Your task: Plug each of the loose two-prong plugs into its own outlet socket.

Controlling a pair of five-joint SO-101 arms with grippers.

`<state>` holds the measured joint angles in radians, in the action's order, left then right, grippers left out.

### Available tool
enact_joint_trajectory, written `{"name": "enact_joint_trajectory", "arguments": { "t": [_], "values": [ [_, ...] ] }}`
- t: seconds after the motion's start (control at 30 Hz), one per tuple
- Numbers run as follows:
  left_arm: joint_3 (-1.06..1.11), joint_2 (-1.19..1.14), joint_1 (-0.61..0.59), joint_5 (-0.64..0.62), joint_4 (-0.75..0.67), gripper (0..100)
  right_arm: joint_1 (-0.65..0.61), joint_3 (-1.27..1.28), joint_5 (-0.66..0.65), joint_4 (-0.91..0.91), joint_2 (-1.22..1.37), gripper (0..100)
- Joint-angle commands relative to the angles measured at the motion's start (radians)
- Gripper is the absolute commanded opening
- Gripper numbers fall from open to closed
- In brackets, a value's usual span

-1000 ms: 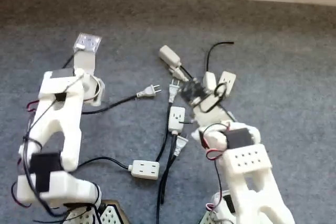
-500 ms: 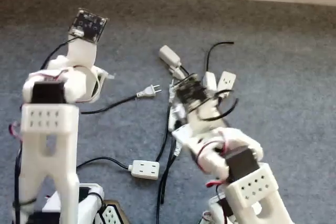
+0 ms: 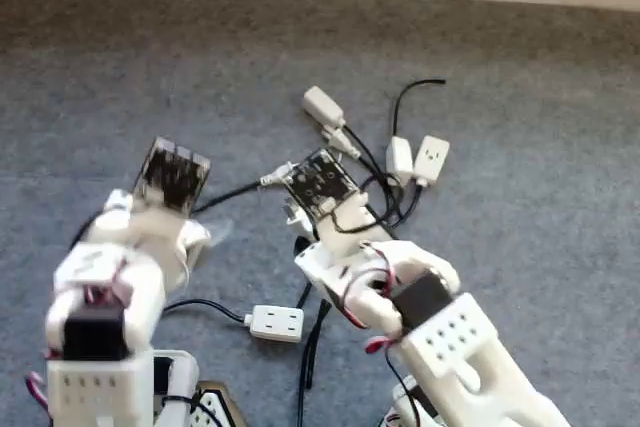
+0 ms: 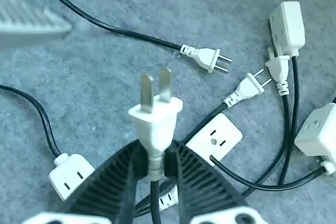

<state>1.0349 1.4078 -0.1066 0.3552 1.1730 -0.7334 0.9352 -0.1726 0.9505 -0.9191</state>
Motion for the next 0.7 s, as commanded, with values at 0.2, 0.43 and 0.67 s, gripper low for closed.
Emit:
{"name": "enact_joint_trajectory", "arguments": {
  "t": [0.2, 0.43, 0.67],
  "values": [
    [0.134, 0.426, 0.047, -0.087, -0.02, 43, -0.127, 0.007, 0.023, -0.041, 0.133, 0.5],
    [0.168, 0.409, 0.096, -0.094, -0.017, 43, -0.148, 0.033, 0.023, -0.073, 0.145, 0.5],
    [0.262, 0.409, 0.136, -0.092, -0.017, 43, -0.163, -0.05, 0.021, 0.024, 0.145, 0.5]
  ]
}}
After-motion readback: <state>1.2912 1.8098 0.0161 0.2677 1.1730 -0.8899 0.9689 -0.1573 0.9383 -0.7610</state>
